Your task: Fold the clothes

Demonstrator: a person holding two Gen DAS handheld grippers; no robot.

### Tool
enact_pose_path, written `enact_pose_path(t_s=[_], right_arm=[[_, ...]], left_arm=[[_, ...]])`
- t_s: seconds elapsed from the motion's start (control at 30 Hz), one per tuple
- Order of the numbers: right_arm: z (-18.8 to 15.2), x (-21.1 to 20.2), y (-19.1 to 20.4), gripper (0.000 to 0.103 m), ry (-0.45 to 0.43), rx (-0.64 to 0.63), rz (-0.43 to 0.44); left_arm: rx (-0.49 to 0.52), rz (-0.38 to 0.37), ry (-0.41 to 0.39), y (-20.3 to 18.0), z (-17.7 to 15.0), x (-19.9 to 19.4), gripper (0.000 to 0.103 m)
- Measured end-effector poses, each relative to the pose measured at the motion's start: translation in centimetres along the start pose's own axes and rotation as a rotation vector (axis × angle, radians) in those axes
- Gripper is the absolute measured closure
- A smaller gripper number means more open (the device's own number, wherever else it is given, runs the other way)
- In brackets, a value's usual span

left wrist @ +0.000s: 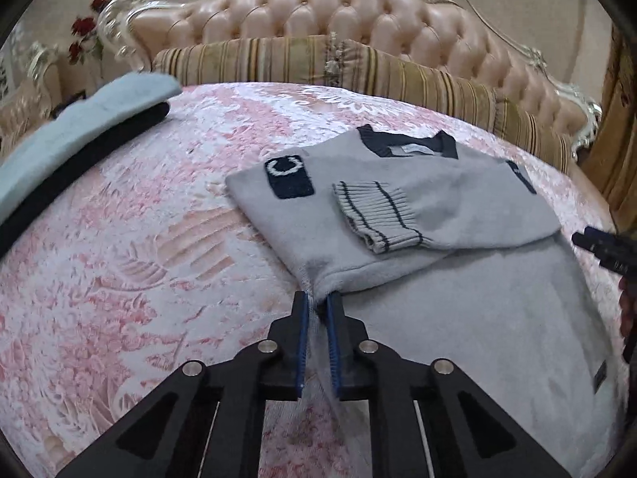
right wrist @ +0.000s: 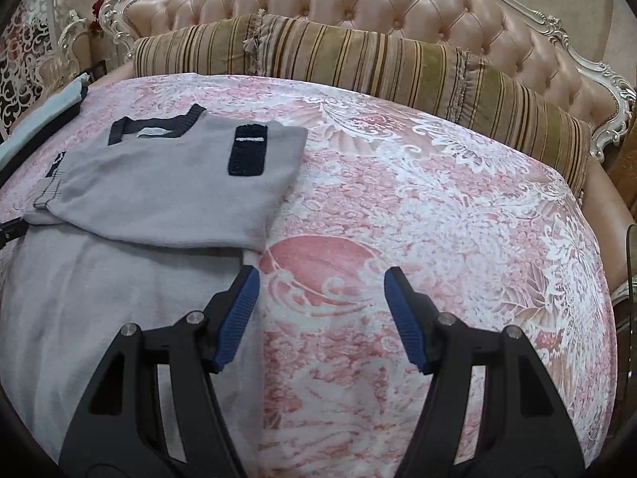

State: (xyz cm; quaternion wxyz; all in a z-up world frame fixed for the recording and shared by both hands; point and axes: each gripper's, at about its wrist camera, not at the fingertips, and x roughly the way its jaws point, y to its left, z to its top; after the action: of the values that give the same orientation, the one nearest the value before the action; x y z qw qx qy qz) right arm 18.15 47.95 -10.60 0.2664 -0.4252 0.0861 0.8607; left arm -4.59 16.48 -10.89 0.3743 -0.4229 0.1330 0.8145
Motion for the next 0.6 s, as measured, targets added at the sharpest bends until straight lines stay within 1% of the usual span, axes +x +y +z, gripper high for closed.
enact_pose_path(t_s=[0.13,0.27,0.37,0.47,0.5,0.53,0.6], right_arm=[[0.2,0.6,0.3,0.035,0.005,-0.008,0.006],[0.6,1.3,2.0,0.035,0.006,-0.054,0.022],[0.8,1.8,2.8,0.035,0.003,-0.059,0.031],[1.2,2.6,2.9,0.035,-0.001,-0.048,0.019],[1.3,2.7,2.8,0.038,-0.002,-0.038,0.018],[1.4,2.8,2.7,0.05,-0.003,-0.028,0.017],[1.6,3.0,2.6,0.059,-0.001,-0.018,0.023]], left_arm=[[0.009,0.018,-0.005,-0.2,-0.1,0.0,0.094],[0.025,0.04,-0.011,-0.6,-0.2,0.1,0.094],[0.028,0.048,-0.014,-0.6,-0.2,0.1,0.094],[0.027,0.047,-0.014,-0.6,-0.2,0.1,0.094],[0.028,0.048,-0.015,-0.6,-0.2,0.1,0.094],[0.03,0.05,-0.015,-0.6,-0.2,0.1,0.094],[0.034,0.052,-0.015,-0.6,-0.3,0.1,0.094]])
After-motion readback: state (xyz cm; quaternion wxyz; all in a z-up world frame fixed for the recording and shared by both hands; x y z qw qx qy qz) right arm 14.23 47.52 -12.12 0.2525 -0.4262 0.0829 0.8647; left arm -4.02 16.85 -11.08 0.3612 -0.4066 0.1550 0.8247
